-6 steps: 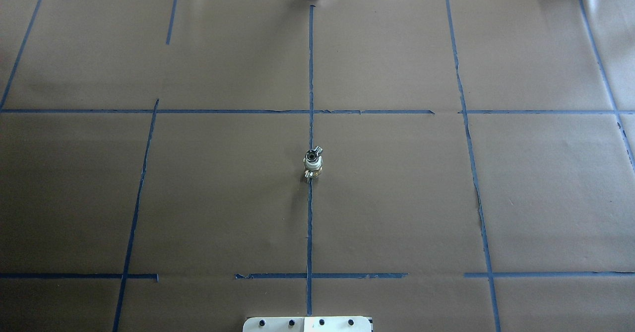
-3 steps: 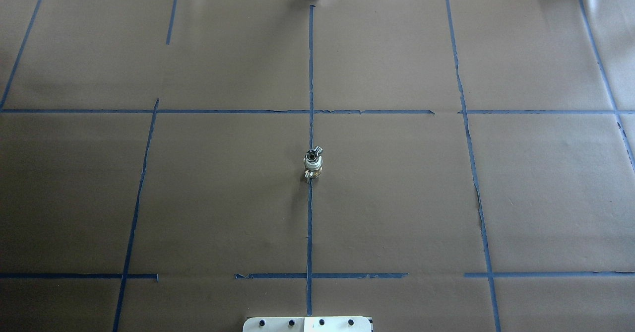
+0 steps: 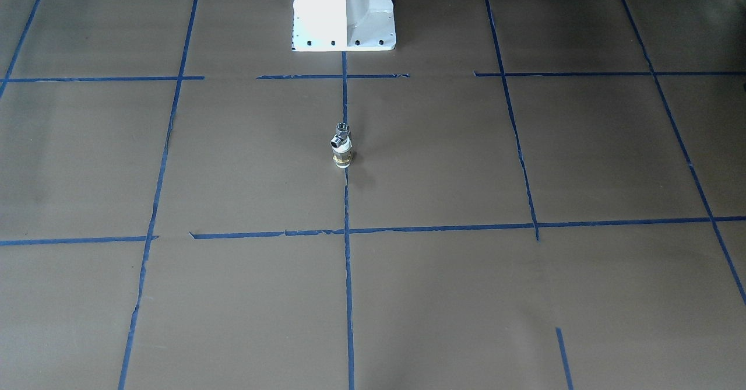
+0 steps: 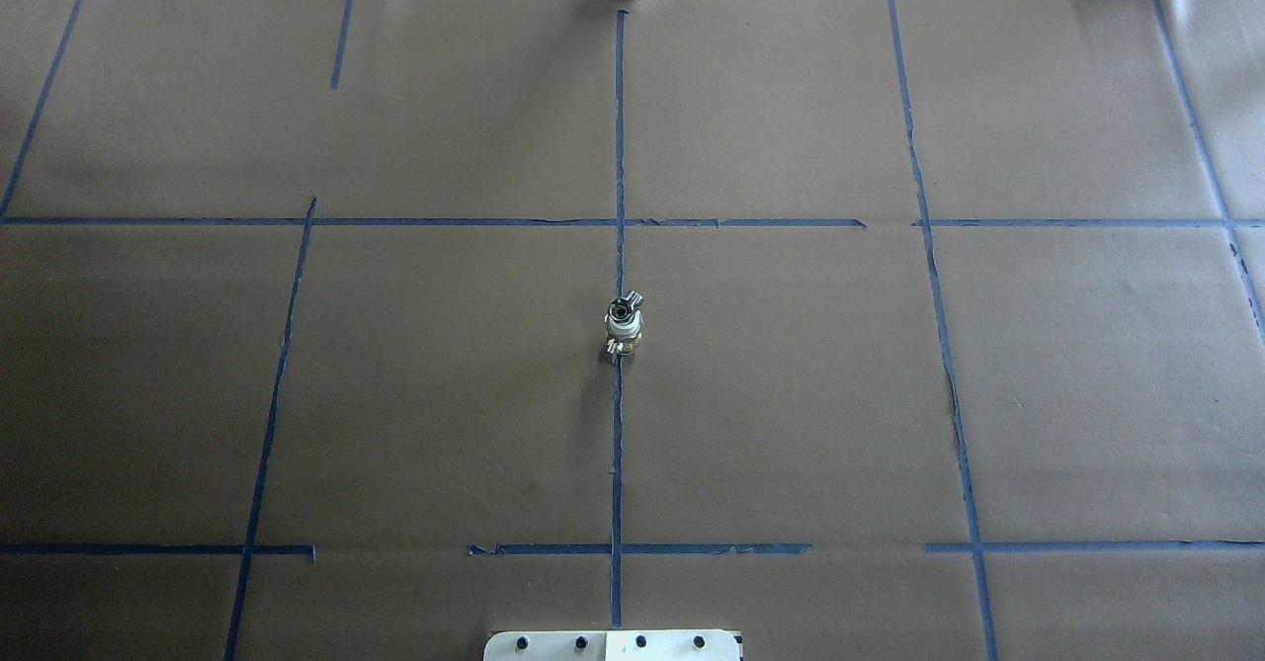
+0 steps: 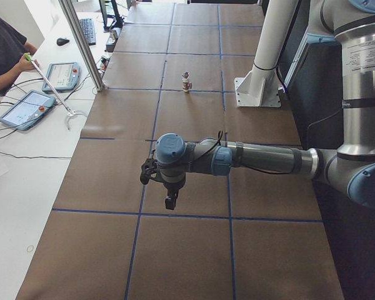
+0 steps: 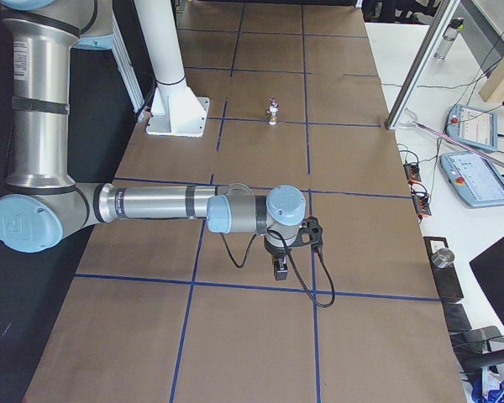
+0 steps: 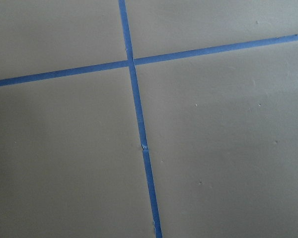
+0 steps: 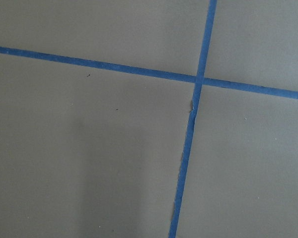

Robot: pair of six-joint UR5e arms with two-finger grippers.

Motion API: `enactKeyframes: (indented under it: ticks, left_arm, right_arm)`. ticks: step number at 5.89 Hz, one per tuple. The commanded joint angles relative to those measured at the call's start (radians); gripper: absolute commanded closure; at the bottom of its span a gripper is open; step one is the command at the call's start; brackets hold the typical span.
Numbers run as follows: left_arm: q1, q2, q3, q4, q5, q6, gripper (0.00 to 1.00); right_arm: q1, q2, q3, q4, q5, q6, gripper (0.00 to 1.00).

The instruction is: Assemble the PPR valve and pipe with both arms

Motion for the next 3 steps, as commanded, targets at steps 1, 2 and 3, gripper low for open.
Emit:
enactKeyframes:
  ticks: [1, 2, 3]
  left_arm:
    - [0.0, -0.001, 0.0, 0.001, 0.0, 0.0, 0.0]
    - [0.0, 0.001, -0.003, -0.001, 0.0, 0.001, 0.0]
    - [0.0, 0.002, 0.0, 0.001, 0.0, 0.0, 0.0]
  right_arm:
    - [0.0, 0.019, -0.023, -0.001, 0.009, -0.002, 0.0]
    - [0.0, 0.019, -0.036, 0.0, 0.006, -0.002, 0.0]
    - [0.0, 0.024, -0.062, 0.002, 0.006, -0.005, 0.0]
